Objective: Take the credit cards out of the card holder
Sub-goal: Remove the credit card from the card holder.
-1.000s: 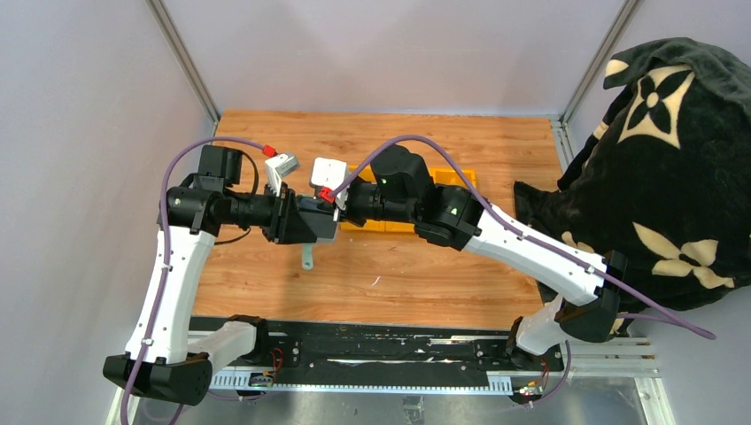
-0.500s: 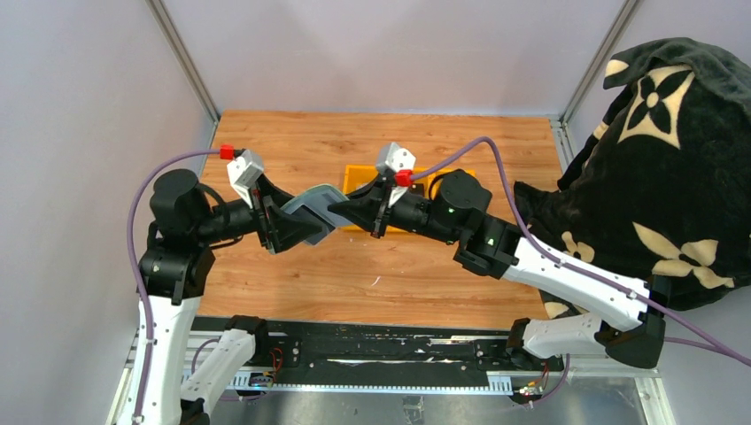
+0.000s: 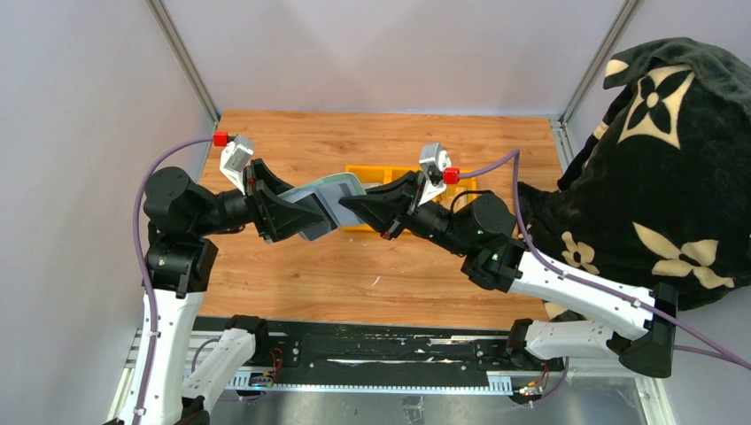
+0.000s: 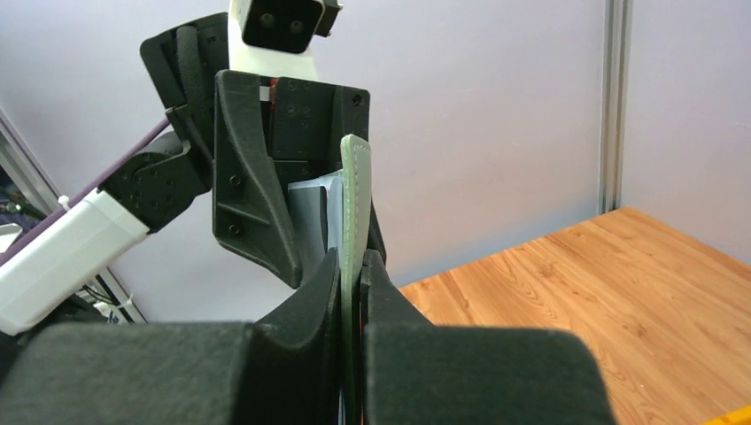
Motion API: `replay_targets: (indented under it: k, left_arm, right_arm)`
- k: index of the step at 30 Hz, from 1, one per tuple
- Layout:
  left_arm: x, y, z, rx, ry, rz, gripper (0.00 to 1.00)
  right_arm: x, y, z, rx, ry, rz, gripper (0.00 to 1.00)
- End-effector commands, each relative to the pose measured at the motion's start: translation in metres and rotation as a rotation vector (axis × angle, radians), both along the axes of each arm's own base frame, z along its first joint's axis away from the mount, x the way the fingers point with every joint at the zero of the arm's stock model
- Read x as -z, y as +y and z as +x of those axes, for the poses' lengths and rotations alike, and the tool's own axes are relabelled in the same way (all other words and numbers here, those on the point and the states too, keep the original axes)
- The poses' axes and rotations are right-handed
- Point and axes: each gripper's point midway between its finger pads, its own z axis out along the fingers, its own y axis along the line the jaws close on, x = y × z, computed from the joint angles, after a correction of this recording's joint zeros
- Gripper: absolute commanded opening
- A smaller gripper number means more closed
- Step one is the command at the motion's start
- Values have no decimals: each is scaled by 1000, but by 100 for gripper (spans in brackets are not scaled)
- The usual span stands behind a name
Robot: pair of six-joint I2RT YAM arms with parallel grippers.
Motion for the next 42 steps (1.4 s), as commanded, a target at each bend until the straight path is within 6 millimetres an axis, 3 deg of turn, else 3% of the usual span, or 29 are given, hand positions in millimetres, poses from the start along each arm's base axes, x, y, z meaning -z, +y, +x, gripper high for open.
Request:
replay_targets:
  k: [1, 14, 18, 21, 28, 32, 34, 37, 42]
  left_arm:
    - [-11, -3, -13, 49, 15, -52, 53]
    - [-16, -3, -22, 80, 17, -58, 63]
    - [-19, -3, -19, 56, 11, -70, 62]
    - [-16, -2, -12, 18, 15, -77, 55]
    - [-9, -3, -6, 21, 54, -72, 17]
    - [0, -3, -4, 42, 85, -34, 4]
    - [6, -3, -3, 52, 123, -12, 2]
    - [13, -3, -2, 72, 185, 22, 0]
    - [38, 0, 11, 66, 338, 119, 0]
  right_arm:
    - [-52, -29, 0, 35, -7, 221, 0]
    - [-46, -37, 10, 85, 13, 211, 0]
    - [-45, -37, 10, 72, 39, 227, 0]
    - [-42, -34, 9, 51, 67, 244, 0]
    - [-27, -28, 11, 23, 141, 243, 0]
    - [-9, -21, 22, -2, 238, 213, 0]
    - [4, -20, 33, -37, 297, 178, 10]
    - [29, -23, 58, -51, 411, 101, 35]
    - [69, -43, 97, -50, 608, -18, 52]
